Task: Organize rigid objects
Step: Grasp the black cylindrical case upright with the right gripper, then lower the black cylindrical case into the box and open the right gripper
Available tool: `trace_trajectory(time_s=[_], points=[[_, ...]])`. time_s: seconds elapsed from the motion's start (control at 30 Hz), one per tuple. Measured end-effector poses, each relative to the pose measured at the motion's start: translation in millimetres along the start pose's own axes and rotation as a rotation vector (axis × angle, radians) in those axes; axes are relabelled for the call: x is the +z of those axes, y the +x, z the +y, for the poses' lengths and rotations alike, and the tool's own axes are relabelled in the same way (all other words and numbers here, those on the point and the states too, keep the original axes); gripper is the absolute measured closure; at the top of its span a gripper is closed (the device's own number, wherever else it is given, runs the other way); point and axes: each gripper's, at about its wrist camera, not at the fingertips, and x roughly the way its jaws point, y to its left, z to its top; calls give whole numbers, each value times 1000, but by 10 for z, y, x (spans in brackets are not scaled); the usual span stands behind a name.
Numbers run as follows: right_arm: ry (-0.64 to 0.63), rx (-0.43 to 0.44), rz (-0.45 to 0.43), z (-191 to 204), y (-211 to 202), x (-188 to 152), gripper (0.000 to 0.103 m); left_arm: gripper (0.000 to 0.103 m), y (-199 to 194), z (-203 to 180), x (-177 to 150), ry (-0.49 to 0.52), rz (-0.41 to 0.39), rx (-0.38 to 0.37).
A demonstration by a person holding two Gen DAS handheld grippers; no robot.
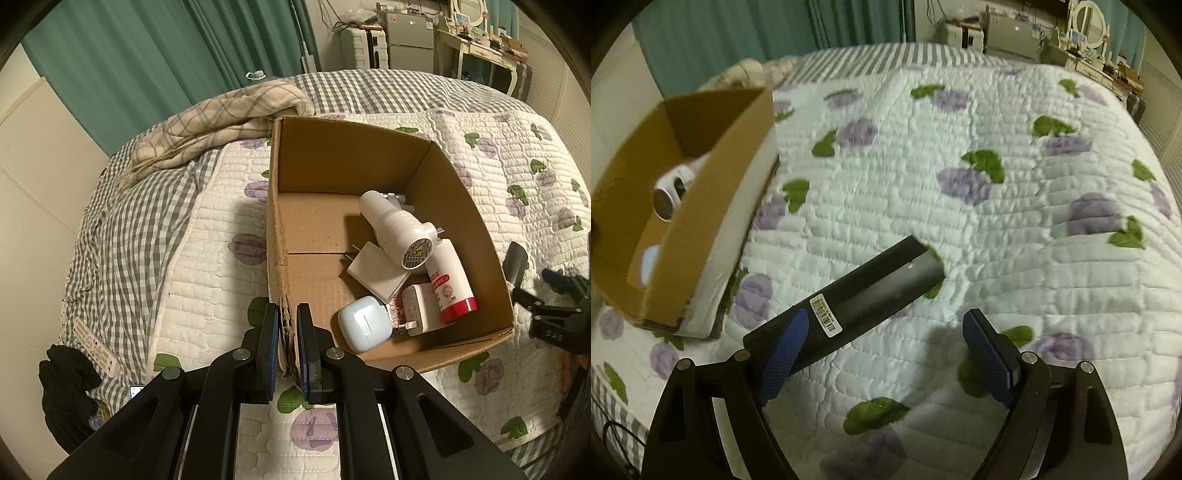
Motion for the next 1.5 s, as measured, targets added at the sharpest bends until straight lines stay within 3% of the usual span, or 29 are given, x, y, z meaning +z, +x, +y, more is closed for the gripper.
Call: trace_trajectory(time_s=[0.2,0.37,0.47,0.53,0.63,1.0,1.33,1.5], points=[[48,76,66,108,248,79,17,95,0,2,0,0,0,0],[39,38,73,205,443,173,18,95,-1,4,-2,1,0,1],[12,27,21,267,370,160,34,95,-1,3,1,-1,0,-1],[3,52,-12,288,297,137,50,95,-3,4,-4,1,0,0],[-28,52,-68,345,168,105,59,95,-2,6,-3,1,0,0],[-78,142,-215,397,-416,90,60,95,-12,-18,15,1,-1,3],[-153,209,-416,589,-1261,658,61,95,-14,-21,19,1,-1,2],[-221,269,-437,868,-1454,900,61,95,-14,-19,19,1,-1,2]])
